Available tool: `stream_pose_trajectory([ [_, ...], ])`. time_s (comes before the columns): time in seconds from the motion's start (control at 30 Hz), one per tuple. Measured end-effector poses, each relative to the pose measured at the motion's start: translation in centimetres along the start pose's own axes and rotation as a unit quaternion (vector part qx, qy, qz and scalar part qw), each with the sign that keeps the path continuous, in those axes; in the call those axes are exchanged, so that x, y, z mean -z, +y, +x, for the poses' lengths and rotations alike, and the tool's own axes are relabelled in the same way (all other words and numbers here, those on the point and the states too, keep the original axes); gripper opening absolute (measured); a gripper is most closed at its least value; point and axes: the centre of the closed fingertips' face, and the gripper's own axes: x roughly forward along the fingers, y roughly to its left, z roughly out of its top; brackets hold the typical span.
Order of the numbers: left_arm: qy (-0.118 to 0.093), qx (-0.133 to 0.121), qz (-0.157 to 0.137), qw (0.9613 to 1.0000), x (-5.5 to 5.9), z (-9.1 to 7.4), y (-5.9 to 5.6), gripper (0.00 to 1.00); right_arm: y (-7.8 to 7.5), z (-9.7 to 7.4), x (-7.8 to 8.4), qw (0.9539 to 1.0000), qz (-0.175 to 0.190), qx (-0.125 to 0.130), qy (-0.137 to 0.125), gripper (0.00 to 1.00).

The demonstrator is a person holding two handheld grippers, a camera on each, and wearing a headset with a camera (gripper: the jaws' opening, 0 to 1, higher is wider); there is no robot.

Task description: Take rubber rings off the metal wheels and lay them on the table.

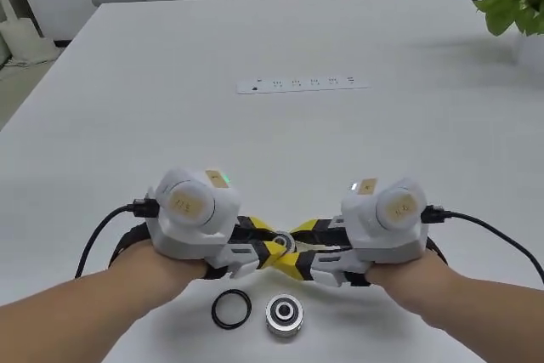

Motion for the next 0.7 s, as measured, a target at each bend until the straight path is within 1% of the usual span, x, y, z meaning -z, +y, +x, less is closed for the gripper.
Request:
stream_pose_trajectory([
  [0.7, -0.003, -0.004, -0.006, 1.0000, 0.05, -0.05, 0.02, 0.13, 0.03, -0.76, 0.40, 0.9999, 0.004, -0.015, 0.006, 0.20],
])
